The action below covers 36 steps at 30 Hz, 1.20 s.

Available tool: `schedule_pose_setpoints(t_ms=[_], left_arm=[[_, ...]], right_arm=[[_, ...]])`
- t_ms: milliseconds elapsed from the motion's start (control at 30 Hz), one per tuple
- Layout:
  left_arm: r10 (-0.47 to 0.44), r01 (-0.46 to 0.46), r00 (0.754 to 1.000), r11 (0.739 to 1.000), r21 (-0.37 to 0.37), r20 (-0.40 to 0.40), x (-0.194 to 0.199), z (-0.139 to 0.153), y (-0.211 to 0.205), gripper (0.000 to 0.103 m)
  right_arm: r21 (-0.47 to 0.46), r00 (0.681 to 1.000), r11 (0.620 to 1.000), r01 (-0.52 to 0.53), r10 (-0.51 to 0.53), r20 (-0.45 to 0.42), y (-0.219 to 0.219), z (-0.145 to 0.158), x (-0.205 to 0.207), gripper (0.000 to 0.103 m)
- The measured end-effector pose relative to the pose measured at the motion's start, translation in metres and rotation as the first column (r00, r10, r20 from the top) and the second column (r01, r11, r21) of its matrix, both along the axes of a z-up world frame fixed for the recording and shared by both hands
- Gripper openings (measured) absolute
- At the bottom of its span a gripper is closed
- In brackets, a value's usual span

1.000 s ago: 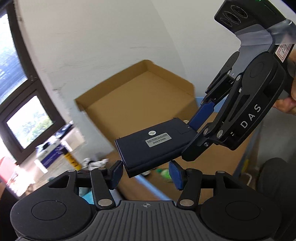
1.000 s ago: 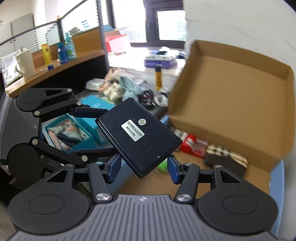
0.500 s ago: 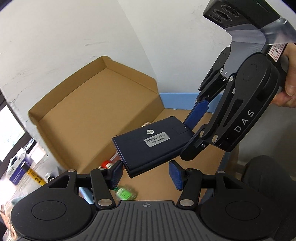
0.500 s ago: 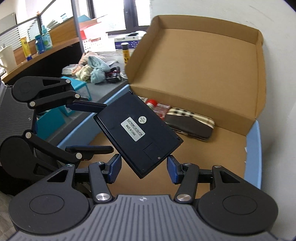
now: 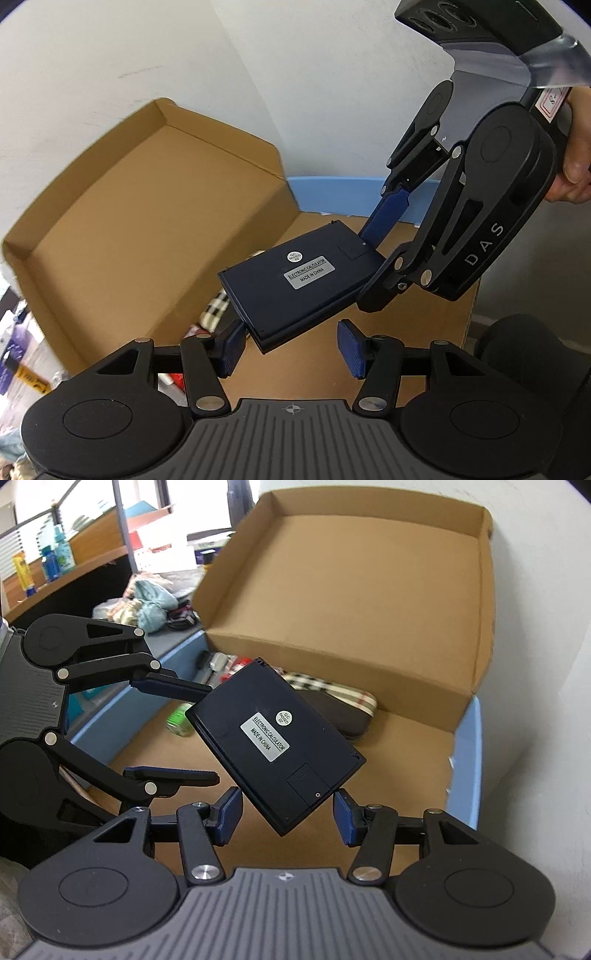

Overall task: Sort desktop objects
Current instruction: 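Lower the dark blue notebook into the box beside the plaid glasses case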

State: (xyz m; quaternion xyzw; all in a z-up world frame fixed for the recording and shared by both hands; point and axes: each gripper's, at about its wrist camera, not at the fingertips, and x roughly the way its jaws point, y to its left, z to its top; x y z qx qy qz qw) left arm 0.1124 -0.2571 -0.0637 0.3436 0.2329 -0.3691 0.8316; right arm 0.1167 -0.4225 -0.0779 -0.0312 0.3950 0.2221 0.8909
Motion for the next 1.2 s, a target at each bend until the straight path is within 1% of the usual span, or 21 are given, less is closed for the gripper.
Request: schedule_pose_setpoints(t_ms=[100, 233, 400, 600, 733, 833, 967, 1033, 1100, 1133, 1200], left_arm=[[-0.021, 0.021, 0.999, 1.000, 0.020, -0.025, 0.007, -0.005, -0.014, 0.058], [-0.048, 0.049, 0.999, 0.998, 0.040, -0.025, 0.009, -0.010, -0.030, 0.059], [-0.061, 0.065, 0.996, 0.997, 0.051, -0.072, 0.024, -0.019, -0.041, 0.058], [-0.084, 0.090, 0.984, 0.995, 0.030, -0.159, 0.044, -0.027, -0.050, 0.058], [-0.085, 0.090, 0.981, 0.996, 0.019, -0.176, 0.050, -0.031, -0.055, 0.058], [-0.096, 0.100, 0.979, 0.995, 0.017, -0.182, 0.051, -0.032, -0.058, 0.058], [-0.122, 0.128, 0.980, 0.991, 0.027, -0.160, 0.048, -0.034, -0.062, 0.058], [-0.139, 0.144, 0.979, 0.989, 0.023, -0.146, 0.046, -0.033, -0.064, 0.056], [-0.177, 0.180, 0.974, 0.984, 0.012, -0.142, 0.042, -0.030, -0.067, 0.053], [-0.195, 0.198, 0.971, 0.980, 0.007, -0.140, 0.040, -0.029, -0.069, 0.052], [-0.219, 0.222, 0.969, 0.975, 0.017, -0.114, 0.035, -0.031, -0.070, 0.053]], right_arm=[[0.003, 1.000, 1.000, 0.028, -0.028, -0.013, -0.011, -0.007, 0.001, 0.060], [-0.007, 0.998, 0.998, 0.060, -0.060, -0.035, -0.023, -0.016, 0.006, 0.060], [-0.015, 0.994, 0.996, 0.089, -0.090, -0.055, -0.030, -0.024, 0.010, 0.060], [-0.005, 0.987, 0.990, 0.144, -0.143, -0.068, -0.038, -0.023, 0.008, 0.059], [-0.007, 0.986, 0.989, 0.148, -0.148, -0.079, -0.038, -0.021, 0.006, 0.059], [-0.025, 0.985, 0.989, 0.149, -0.151, -0.080, -0.036, -0.020, 0.001, 0.059], [-0.028, 0.985, 0.989, 0.148, -0.150, -0.082, -0.035, -0.016, -0.002, 0.059], [-0.026, 0.987, 0.991, 0.134, -0.136, -0.085, -0.037, -0.012, -0.008, 0.059], [-0.020, 0.987, 0.991, 0.129, -0.131, -0.097, -0.036, -0.010, -0.009, 0.059], [-0.021, 0.986, 0.991, 0.130, -0.132, -0.100, -0.036, -0.009, -0.008, 0.055], [-0.023, 0.985, 0.991, 0.132, -0.134, -0.107, -0.036, -0.007, -0.008, 0.053]])
